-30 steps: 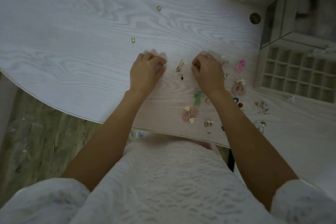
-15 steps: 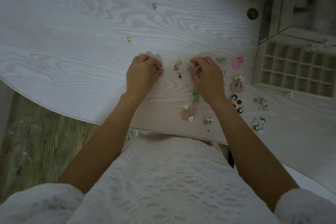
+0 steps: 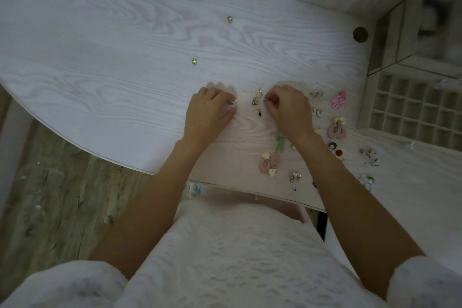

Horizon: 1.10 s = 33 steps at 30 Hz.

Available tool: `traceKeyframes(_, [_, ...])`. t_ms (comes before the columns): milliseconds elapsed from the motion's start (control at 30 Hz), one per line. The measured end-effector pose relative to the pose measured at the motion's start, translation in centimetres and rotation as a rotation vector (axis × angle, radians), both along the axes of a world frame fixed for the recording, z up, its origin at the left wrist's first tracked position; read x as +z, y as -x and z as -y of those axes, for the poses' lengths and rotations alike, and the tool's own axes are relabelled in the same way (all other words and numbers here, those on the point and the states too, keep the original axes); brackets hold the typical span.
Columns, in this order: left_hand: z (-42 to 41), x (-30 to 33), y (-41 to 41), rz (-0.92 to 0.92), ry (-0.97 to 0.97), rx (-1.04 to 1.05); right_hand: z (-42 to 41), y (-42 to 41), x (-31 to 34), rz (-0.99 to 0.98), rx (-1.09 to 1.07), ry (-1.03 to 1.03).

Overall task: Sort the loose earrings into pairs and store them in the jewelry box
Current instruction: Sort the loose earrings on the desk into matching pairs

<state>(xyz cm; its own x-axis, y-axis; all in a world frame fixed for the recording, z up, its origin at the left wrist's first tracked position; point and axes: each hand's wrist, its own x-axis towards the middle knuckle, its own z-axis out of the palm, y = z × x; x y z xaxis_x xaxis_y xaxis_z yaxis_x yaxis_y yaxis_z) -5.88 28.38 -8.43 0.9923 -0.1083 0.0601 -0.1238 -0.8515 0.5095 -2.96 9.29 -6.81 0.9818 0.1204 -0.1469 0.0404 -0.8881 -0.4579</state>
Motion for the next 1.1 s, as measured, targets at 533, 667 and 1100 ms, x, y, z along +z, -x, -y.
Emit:
traceKeyframes(533, [-0.7, 0.5, -1.1, -0.027, -0.057, -0.058, 0.3, 0.4, 0.9, 0.037, -0.022, -0.044])
traceKeyframes(667, [-0.5, 0.3, -0.9, 0.004, -0.048, -0.067, 0.8, 0.9, 1.3, 0.030, -0.085, -0.056])
traceKeyframes(1100, [4.1, -0.3, 5.2, -0.111, 0.204, -0.055, 0.1, 8.3, 0.3, 0.148, 0.019, 0.122])
